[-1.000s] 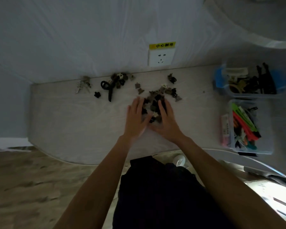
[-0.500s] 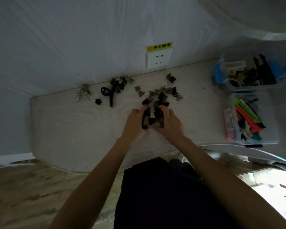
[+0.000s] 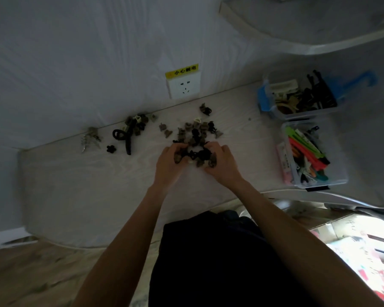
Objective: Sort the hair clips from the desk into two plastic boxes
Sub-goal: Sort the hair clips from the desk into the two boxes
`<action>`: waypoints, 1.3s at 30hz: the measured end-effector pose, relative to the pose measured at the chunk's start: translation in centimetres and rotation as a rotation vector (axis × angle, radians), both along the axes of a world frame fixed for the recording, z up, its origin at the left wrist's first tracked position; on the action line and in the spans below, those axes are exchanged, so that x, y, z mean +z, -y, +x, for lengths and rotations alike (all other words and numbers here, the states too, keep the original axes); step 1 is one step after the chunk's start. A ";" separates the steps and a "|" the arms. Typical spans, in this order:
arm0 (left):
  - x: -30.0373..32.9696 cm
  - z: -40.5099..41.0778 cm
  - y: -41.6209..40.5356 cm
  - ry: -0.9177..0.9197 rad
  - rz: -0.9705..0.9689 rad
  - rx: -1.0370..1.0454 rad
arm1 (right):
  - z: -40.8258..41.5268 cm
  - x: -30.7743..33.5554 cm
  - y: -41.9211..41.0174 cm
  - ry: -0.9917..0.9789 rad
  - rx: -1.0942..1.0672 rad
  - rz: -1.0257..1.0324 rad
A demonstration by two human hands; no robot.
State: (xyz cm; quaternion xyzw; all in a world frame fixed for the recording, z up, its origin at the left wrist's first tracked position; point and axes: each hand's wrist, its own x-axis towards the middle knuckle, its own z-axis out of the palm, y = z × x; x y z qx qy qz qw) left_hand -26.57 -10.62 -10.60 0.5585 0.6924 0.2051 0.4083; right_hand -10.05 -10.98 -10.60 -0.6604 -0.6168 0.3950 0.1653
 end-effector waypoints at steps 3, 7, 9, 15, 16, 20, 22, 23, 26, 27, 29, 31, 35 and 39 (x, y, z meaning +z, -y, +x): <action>0.3 0.1 0.1 -0.028 -0.039 -0.004 | 0.4 0.1 -0.6 0.015 0.005 -0.010; 0.7 0.9 0.1 -0.045 -0.056 -0.056 | 0.0 0.0 -1.1 -0.004 0.064 -0.044; 1.0 1.2 -0.1 -0.050 -0.041 -0.016 | 0.2 -0.1 -1.4 -0.030 0.040 -0.050; 4.2 3.0 -1.2 0.030 0.162 -0.033 | 3.0 3.3 -2.0 -0.200 -0.036 0.002; 5.1 4.0 -1.6 0.063 0.207 -0.057 | 4.2 4.3 -2.0 -0.235 -0.065 0.031; 7.8 9.5 -4.0 0.191 0.391 -0.223 | 9.7 8.1 -2.2 -0.275 -0.203 0.125; 8.6 12.9 -6.0 0.226 0.422 -0.276 | 12.4 9.1 -3.0 -0.281 -0.292 0.148; 8.8 14.5 -7.1 0.227 0.428 -0.301 | 13.7 9.3 -3.7 -0.254 -0.338 0.163; 8.7 19.2 -10.0 0.165 0.433 -0.396 | 17.3 9.8 -5.7 -0.104 -0.425 0.233; 8.4 20.1 -10.8 0.113 0.440 -0.424 | 17.9 9.7 -6.5 -0.035 -0.417 0.250; 8.0 21.7 -11.8 0.015 0.439 -0.473 | 18.7 9.7 -7.9 0.085 -0.396 0.253; 7.9 22.8 -12.2 -0.056 0.397 -0.538 | 18.9 9.8 -8.8 0.145 -0.376 0.221; 7.9 23.3 -12.0 -0.072 0.352 -0.691 | 19.0 9.2 -8.9 0.165 -0.345 0.190; 7.8 20.9 -11.3 -0.053 0.504 -0.636 | 17.9 8.8 -8.0 0.242 -0.319 0.282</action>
